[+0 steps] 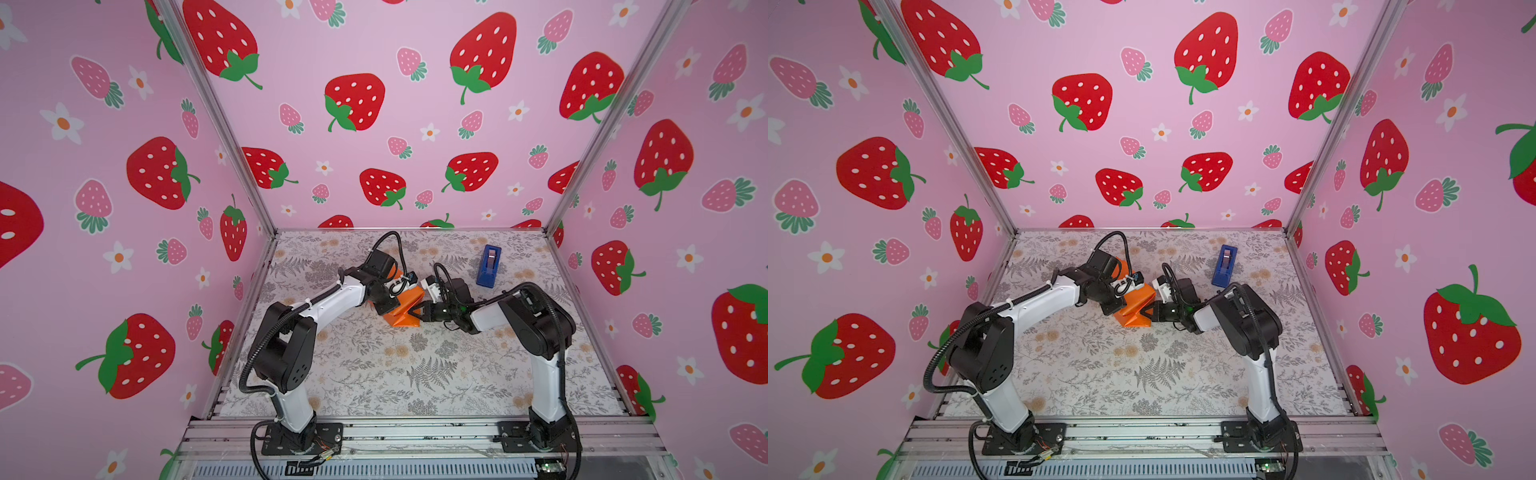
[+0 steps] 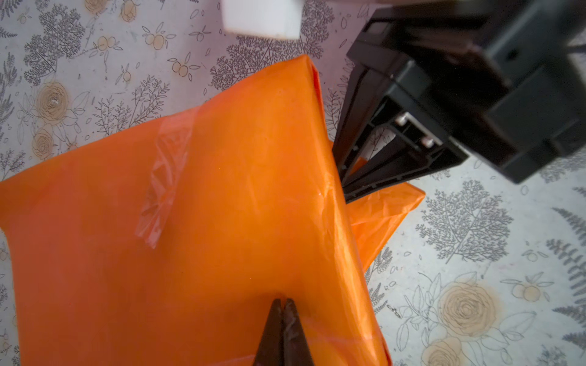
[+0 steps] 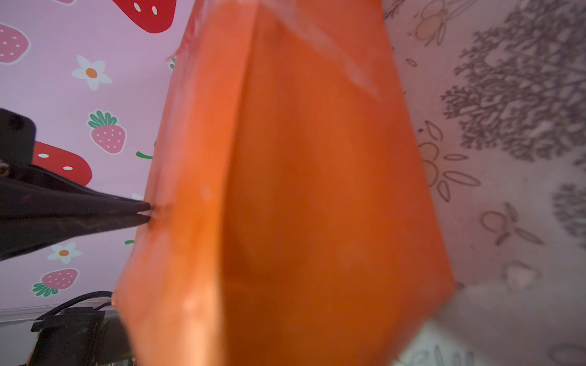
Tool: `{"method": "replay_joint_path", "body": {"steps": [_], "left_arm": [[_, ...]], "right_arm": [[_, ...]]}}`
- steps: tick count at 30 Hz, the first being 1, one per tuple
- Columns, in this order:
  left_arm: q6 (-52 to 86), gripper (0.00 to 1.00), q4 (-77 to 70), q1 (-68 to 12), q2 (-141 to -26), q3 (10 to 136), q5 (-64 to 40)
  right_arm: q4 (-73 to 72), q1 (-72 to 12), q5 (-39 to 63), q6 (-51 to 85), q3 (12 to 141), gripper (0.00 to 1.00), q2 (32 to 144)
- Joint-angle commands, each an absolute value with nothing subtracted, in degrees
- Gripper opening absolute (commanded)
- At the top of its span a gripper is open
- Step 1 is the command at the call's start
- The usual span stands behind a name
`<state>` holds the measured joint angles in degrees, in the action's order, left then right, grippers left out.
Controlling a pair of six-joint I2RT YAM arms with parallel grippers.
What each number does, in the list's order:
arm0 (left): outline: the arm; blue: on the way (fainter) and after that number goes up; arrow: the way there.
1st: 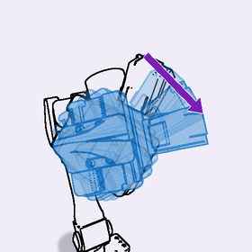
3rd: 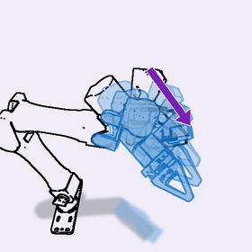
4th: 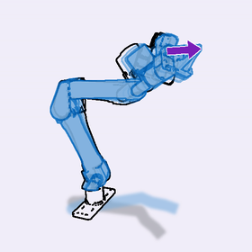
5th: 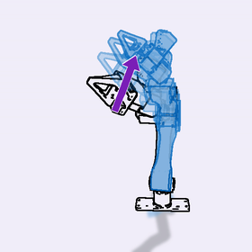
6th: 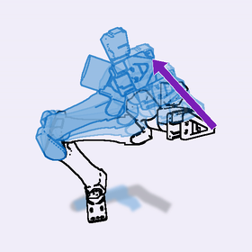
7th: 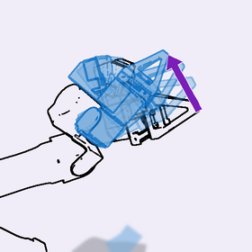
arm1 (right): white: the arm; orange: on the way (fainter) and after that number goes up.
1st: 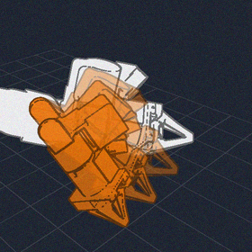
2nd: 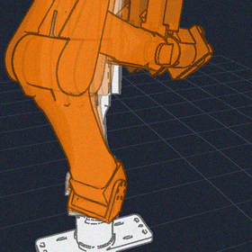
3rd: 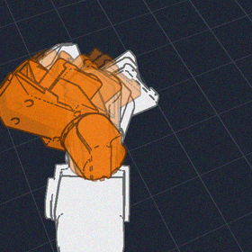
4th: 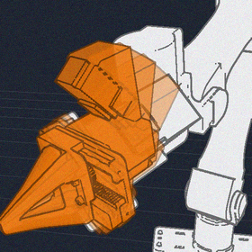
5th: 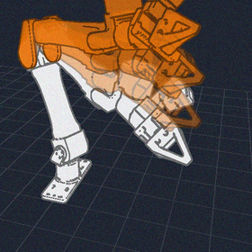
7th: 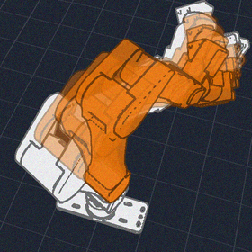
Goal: Wrap a gift box in wrapping paper
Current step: Fold the wrapping paper in the gift box.
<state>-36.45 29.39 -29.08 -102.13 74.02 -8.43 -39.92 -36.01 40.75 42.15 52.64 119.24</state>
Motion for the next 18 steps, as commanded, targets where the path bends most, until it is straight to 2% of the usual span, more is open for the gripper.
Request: {"method": "replay_joint_path", "body": {"steps": [1, 5, 13, 18], "left_arm": [[-37.95, 0.0, 36.78, -29.54, -106.53, 71.91, -10.37], [-37.97, 0.0, 36.78, -29.55, -106.51, 71.89, -10.28], [-37.97, 0.0, 36.64, -29.53, -106.08, 71.89, -10.11], [-37.97, 0.0, 36.9, -29.55, -106.34, 72.07, -10.13]], "right_arm": [[-40.95, -36.94, 39.81, 44.32, 54.04, 0.0, 121.16], [-36.5, -36.91, 38.32, 43.88, 54.1, 0.0, 120.72], [-30.15, -35.25, 36.37, 42.21, 50.51, 0.0, 111.37], [-26.08, -35.0, 34.89, 40.87, 53.02, 0.0, 113.62]]}}
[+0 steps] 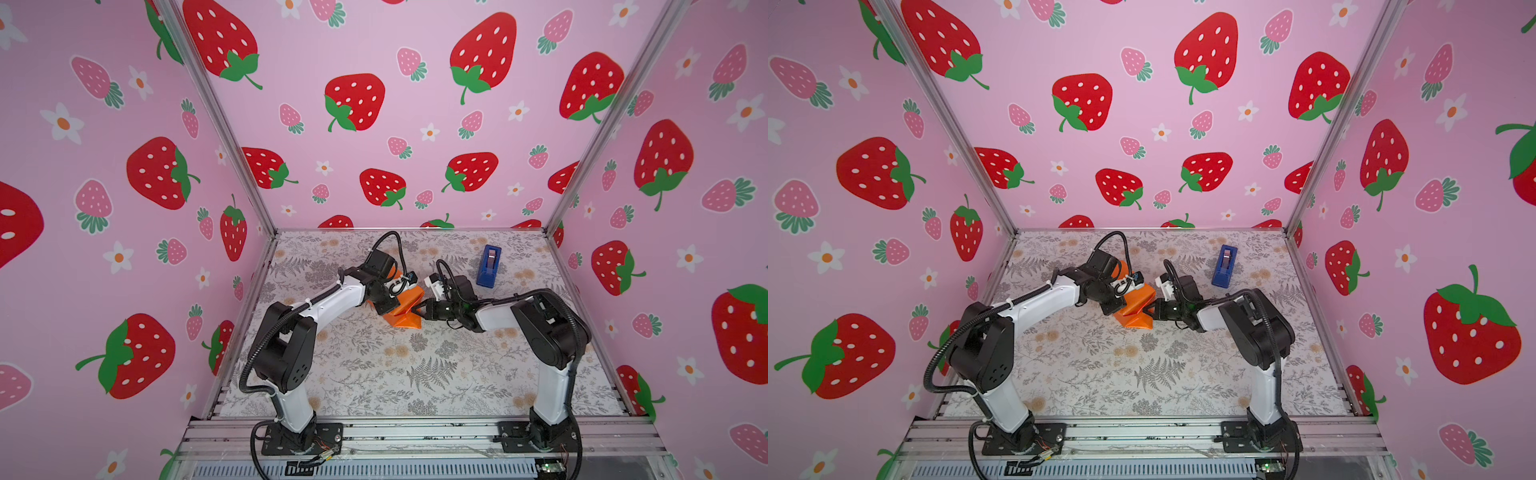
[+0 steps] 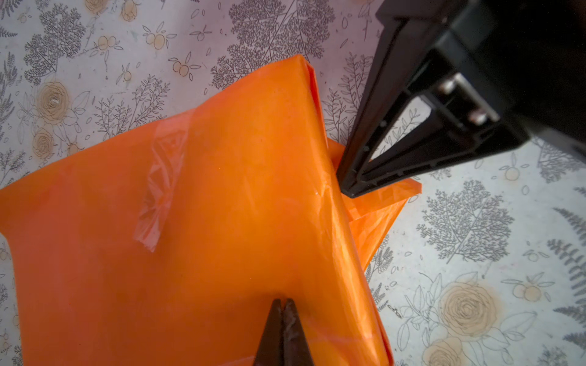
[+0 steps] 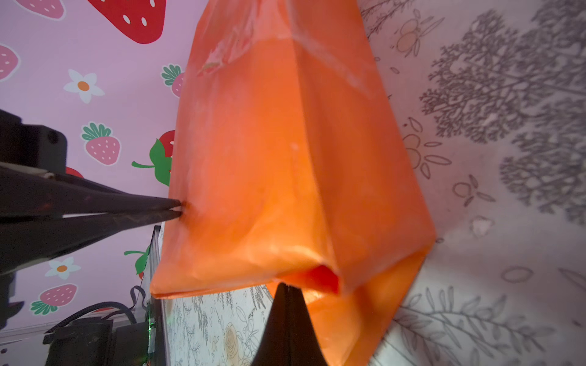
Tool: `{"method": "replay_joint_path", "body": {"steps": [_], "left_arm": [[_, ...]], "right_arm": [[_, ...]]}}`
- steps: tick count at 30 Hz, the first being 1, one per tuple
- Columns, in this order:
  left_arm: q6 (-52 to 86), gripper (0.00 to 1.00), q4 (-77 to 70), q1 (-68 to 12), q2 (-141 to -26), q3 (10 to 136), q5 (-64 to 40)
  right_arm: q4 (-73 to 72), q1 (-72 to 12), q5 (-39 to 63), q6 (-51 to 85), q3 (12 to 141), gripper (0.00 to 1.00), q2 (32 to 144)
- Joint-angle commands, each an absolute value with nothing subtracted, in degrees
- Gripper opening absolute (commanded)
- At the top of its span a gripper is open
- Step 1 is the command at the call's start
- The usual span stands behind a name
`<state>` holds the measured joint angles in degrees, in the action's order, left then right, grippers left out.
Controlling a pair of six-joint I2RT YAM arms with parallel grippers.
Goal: Wrap a gift box in wrapping paper
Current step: Fold the wrapping paper in the gift box.
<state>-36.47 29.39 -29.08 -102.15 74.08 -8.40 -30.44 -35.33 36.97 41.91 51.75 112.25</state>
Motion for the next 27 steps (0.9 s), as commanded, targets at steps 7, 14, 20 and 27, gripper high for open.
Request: {"method": "replay_joint_path", "body": {"steps": [7, 14, 20, 27], "left_arm": [[-38.06, 0.0, 37.06, -29.53, -105.91, 71.85, -10.23], [-38.03, 0.0, 37.36, -29.51, -106.26, 72.34, -10.35], [-38.06, 0.0, 37.34, -29.53, -106.04, 72.2, -10.37], [-37.97, 0.0, 37.69, -29.53, -106.52, 72.6, -10.5]], "right_arm": [[-18.72, -35.16, 31.06, 40.83, 58.53, 0.0, 117.86], [-13.53, -35.32, 29.05, 39.51, 57.63, 0.0, 113.03], [-15.66, -36.03, 34.45, 40.85, 53.13, 0.0, 109.48], [-14.05, -37.15, 36.18, 39.79, 53.03, 0.0, 112.34]]}}
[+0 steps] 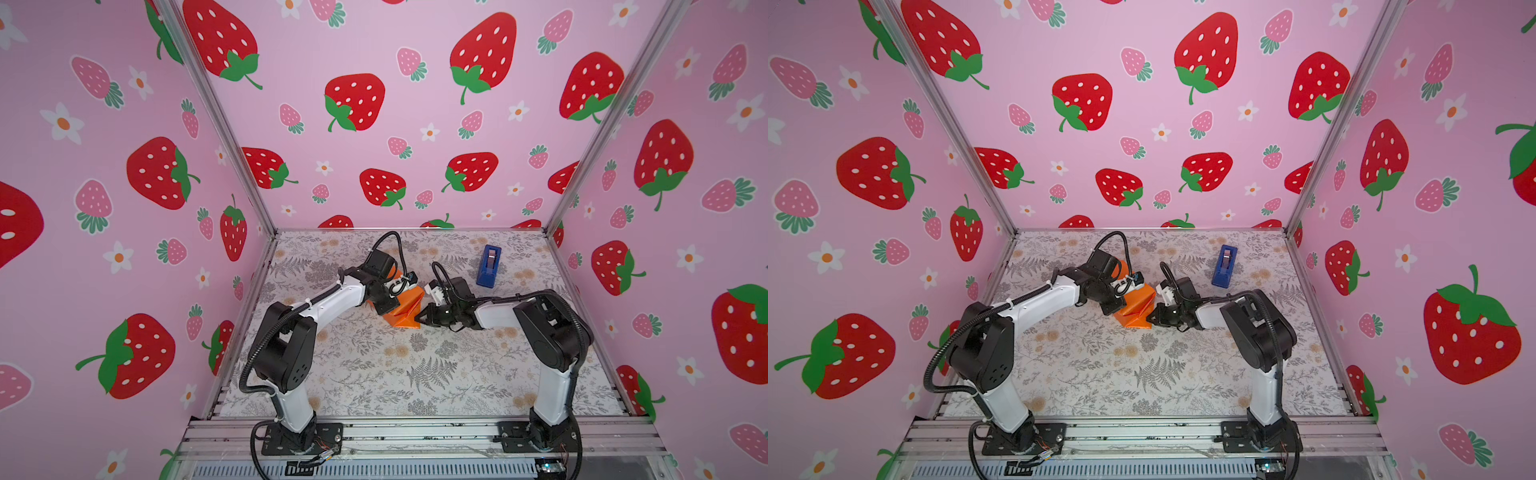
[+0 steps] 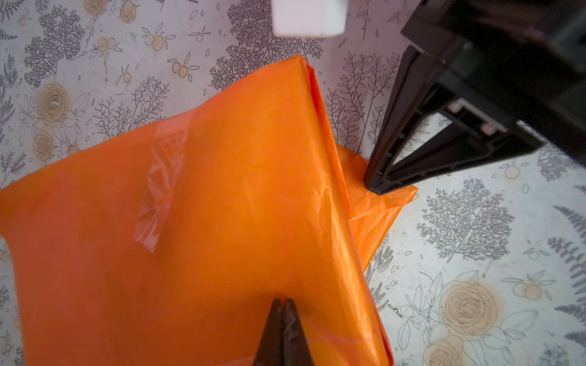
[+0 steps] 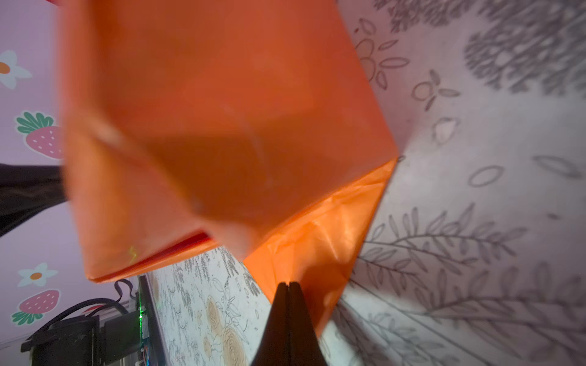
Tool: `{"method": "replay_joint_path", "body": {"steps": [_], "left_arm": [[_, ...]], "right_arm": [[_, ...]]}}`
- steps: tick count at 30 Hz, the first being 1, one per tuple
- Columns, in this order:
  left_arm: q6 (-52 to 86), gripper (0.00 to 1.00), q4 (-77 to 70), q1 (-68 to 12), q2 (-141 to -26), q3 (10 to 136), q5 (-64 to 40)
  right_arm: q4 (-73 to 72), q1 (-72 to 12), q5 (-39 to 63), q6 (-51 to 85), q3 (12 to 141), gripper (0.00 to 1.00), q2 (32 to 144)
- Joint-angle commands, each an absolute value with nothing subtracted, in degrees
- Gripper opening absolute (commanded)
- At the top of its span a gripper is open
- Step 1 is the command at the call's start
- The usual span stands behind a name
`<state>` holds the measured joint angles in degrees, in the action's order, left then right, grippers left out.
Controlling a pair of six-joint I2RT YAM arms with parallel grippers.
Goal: Wrap a gift box in wrapping paper
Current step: Fold the wrapping paper in the gift box.
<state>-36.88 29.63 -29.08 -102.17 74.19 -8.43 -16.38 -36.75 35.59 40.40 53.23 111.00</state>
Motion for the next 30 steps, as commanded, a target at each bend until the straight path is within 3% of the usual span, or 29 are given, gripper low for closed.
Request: {"method": "replay_joint_path", "body": {"steps": [1, 9, 14, 20, 23, 30], "left_arm": [[-37.96, 0.0, 37.64, -29.53, -106.39, 72.47, -10.54], [-37.96, 0.0, 37.97, -29.49, -106.78, 72.6, -10.72], [-38.05, 0.0, 37.85, -29.53, -106.62, 72.42, -10.79], [-38.14, 0.0, 37.97, -29.53, -106.44, 72.25, -10.84], [-38.19, 0.0, 37.97, -29.49, -106.6, 72.29, -10.91], [-38.31, 0.0, 38.05, -29.49, -106.69, 72.33, -11.16]], "right_arm": [[-12.52, -37.18, 35.21, 39.35, 53.28, 0.0, 112.58], [-7.84, -36.68, 33.4, 39.29, 53.69, 0.01, 105.56], [-8.88, -35.82, 34.86, 43.11, 47.89, 0.19, 100.72], [-13.25, -35.68, 36.41, 49.07, 42.92, 0.48, 99.38], [-18.58, -35.69, 39.6, 51.75, 42.7, 0.55, 102.75], [-25.39, -35.77, 41.57, 55.58, 44.01, 0.57, 108.78]]}}
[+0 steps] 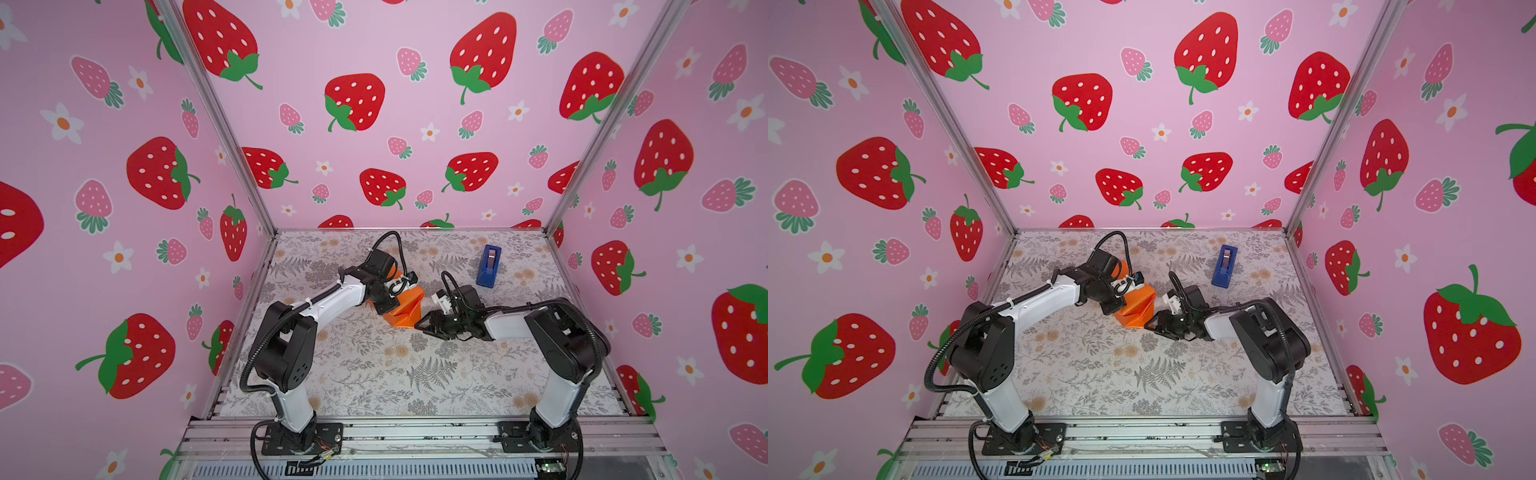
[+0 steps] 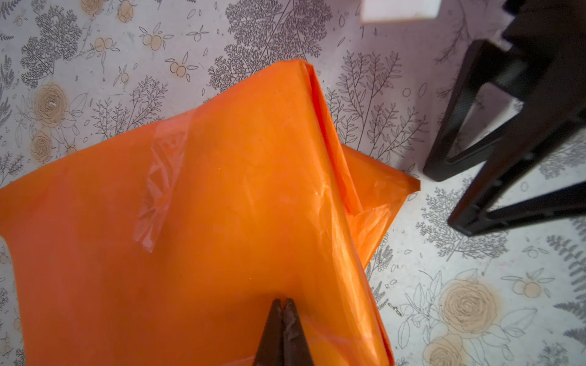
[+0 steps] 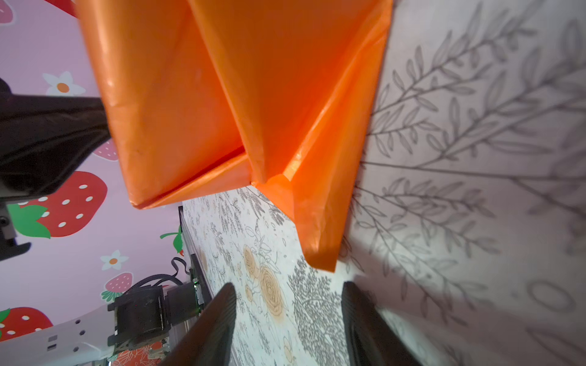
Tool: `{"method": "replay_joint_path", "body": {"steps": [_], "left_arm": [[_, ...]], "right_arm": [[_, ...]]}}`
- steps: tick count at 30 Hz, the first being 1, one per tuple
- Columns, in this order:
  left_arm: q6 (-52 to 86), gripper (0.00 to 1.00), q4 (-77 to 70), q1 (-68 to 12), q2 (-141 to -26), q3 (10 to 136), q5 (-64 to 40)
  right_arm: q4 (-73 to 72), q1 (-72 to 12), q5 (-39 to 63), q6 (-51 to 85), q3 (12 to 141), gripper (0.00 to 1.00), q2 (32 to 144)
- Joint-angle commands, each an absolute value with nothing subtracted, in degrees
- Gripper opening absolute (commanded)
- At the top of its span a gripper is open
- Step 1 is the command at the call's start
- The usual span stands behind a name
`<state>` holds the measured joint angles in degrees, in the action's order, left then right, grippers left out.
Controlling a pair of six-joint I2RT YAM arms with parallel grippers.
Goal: Wrap a gift box in wrapping paper
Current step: Fold the wrapping paper in the gift box.
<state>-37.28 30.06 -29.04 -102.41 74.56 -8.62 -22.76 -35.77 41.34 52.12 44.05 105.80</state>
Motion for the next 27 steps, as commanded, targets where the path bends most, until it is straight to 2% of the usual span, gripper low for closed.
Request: {"method": "replay_joint_path", "body": {"steps": [1, 10, 12, 19, 20, 27], "left_arm": [[-38.32, 0.0, 38.14, -29.53, -106.81, 72.38, -11.21], [-38.32, 0.0, 38.29, -29.55, -106.7, 72.51, -11.16], [-38.29, 0.0, 38.27, -29.51, -106.61, 72.42, -11.16], [-38.41, 0.0, 38.32, -29.53, -106.61, 72.51, -11.05], [-38.41, 0.0, 38.45, -29.5, -106.7, 72.6, -11.14], [-38.32, 0.0, 38.67, -29.53, -106.79, 72.9, -11.21]], "right_arm": [[-26.69, -35.77, 41.91, 56.28, 44.26, 0.56, 109.47], [-32.39, -35.68, 41.32, 59.09, 43.58, 0.56, 109.12], [-29.81, -35.44, 39.49, 57.39, 43.82, 0.56, 108.55], [-3.57, -36.24, 24.05, 43.41, 50.97, 0.52, 106.75], [-2.24, -36.38, 22.9, 42.43, 51.44, 0.48, 106.87], [-4.75, -38.05, 28.22, 42.76, 52.34, 0.42, 110.19]]}}
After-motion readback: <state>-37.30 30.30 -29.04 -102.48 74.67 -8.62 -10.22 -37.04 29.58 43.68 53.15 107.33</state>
